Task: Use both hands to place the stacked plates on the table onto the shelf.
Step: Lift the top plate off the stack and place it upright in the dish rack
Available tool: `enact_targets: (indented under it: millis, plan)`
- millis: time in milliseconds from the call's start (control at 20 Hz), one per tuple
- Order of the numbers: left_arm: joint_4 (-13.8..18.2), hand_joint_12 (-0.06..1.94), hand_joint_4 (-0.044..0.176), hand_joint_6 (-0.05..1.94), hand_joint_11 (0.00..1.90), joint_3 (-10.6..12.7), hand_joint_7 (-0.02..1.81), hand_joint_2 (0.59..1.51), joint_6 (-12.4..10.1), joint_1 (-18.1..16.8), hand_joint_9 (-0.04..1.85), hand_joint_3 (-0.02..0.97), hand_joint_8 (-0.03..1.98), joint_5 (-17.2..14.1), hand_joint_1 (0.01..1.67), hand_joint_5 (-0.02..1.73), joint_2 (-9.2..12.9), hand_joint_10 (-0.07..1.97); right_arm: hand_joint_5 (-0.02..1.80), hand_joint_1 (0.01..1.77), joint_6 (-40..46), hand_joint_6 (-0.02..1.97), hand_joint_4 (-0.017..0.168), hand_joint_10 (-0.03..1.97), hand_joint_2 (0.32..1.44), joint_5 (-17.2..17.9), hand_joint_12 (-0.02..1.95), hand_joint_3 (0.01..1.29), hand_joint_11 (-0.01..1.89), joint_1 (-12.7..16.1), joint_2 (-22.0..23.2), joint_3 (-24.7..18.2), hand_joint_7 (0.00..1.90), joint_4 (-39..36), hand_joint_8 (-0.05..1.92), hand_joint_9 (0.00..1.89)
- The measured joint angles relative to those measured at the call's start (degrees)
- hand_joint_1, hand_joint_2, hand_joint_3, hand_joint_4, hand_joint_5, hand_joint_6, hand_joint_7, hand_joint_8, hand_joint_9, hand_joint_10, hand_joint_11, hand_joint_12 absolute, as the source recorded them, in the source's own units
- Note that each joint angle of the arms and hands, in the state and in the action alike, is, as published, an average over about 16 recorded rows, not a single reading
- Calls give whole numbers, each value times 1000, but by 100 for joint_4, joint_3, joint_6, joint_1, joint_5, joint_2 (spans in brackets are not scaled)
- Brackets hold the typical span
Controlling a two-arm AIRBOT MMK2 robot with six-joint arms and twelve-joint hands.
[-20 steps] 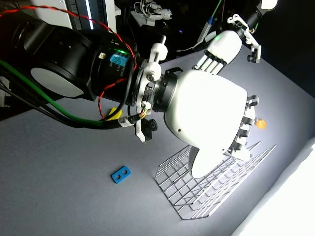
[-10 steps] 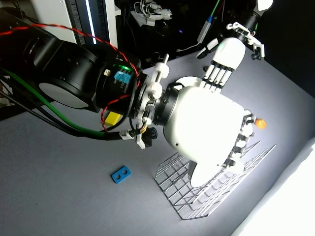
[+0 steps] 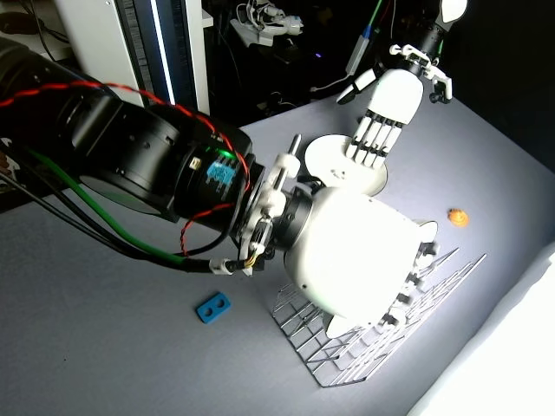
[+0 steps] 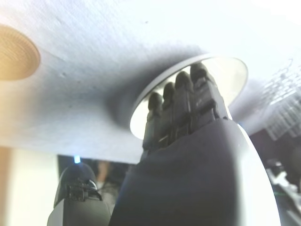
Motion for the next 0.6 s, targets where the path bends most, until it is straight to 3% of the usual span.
enact_targets:
  millis: [400,600]
  plan:
    - [-724,108,1,11,14,-108,80,1048,-168,192,59,12,0,295,14,115,47,11,925,1250,21,882,-7,1032,1030,23,1206,11,817,-164,-116,170,1056,136,805,961]
    - [-906,88,2,10,14,-111,73,1050,-176,216,49,12,0,250,13,104,89,11,917,1246,23,914,-8,850,1030,22,1223,11,785,-193,-135,195,1041,151,684,950]
